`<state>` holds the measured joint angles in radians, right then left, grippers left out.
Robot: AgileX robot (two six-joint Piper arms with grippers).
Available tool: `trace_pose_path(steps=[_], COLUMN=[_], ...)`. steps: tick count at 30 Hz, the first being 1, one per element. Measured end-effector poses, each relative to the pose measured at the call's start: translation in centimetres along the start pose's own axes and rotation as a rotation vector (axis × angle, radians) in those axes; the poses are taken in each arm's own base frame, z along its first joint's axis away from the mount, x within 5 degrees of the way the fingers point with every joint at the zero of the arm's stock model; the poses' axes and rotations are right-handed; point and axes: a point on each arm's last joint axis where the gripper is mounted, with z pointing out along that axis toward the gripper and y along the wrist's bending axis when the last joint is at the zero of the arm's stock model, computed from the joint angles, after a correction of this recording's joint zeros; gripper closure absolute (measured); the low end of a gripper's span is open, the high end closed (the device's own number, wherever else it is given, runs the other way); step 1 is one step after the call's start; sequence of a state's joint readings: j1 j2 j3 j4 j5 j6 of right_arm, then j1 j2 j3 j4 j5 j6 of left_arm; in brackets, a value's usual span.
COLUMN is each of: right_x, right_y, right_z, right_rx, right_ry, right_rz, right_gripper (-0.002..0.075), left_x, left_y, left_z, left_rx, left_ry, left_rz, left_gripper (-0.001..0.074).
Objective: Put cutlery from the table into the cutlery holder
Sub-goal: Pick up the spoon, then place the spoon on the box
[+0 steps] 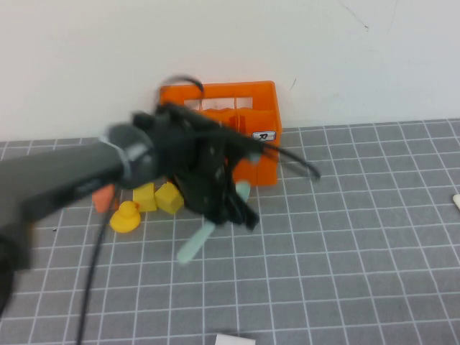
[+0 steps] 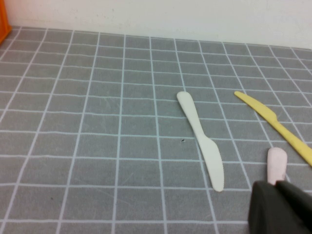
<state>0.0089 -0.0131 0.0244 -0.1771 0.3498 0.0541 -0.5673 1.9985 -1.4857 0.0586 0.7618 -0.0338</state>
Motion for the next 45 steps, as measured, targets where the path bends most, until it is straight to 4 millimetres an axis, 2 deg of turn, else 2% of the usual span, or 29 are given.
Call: trace_pose_path(steps=[3, 6, 10, 15, 17, 20, 23, 28, 32, 35, 40, 45], right_x=[0.0, 0.0, 0.0, 0.0, 0.0, 0.0, 0.0, 0.0, 0.0, 0.0, 0.0, 0.0], right_y=[0.0, 0.0, 0.0, 0.0, 0.0, 0.0, 0.0, 0.0, 0.0, 0.0, 0.0, 0.0], right_z=[0.0, 0.0, 0.0, 0.0, 0.0, 0.0, 0.0, 0.0, 0.0, 0.0, 0.0, 0.0], right_rx=[0.000, 0.000, 0.000, 0.000, 0.000, 0.000, 0.000, 0.000, 0.000, 0.000, 0.000, 0.000], right_ry=[0.000, 0.000, 0.000, 0.000, 0.000, 0.000, 0.000, 0.000, 0.000, 0.000, 0.000, 0.000], right_rz=[0.000, 0.000, 0.000, 0.000, 0.000, 0.000, 0.000, 0.000, 0.000, 0.000, 0.000, 0.000], right_gripper=[0.0729, 0.0729, 0.0729, 0.0729, 0.0729, 0.0729, 0.0729, 0.0729, 0.0729, 0.0729, 0.0729, 0.0729], left_x=[-0.8, -0.6, 1.2, 4.3, 5.1, 5.2, 4.7, 3.8, 3.4, 3.2, 1.9, 0.3], left_y=[0.2, 0.3, 0.4, 0.5, 0.8, 1.7, 3.1, 5.9, 8.1, 8.9, 9.3, 9.8], left_z=[-5.2, -9.5, -13.0, -14.3, -14.3, -14.5, -14.5, -13.2, -10.7, -8.6, -5.0, -2.5], left_rx=[0.004, 0.014, 0.022, 0.030, 0.034, 0.029, 0.000, -0.065, -0.093, -0.100, -0.102, -0.101], left_ry=[-0.162, -0.335, -0.536, -0.767, -0.851, -0.998, -1.109, -1.264, -1.333, -1.352, -1.359, -1.341], left_rz=[-0.010, -0.020, -0.026, -0.037, -0.067, -0.122, -0.170, -0.262, -0.395, -0.437, -0.442, -0.443], left_gripper=[0.0635, 0.0635, 0.0635, 0.0635, 0.0635, 0.0635, 0.0635, 0.0635, 0.0635, 0.0635, 0.0635, 0.0635])
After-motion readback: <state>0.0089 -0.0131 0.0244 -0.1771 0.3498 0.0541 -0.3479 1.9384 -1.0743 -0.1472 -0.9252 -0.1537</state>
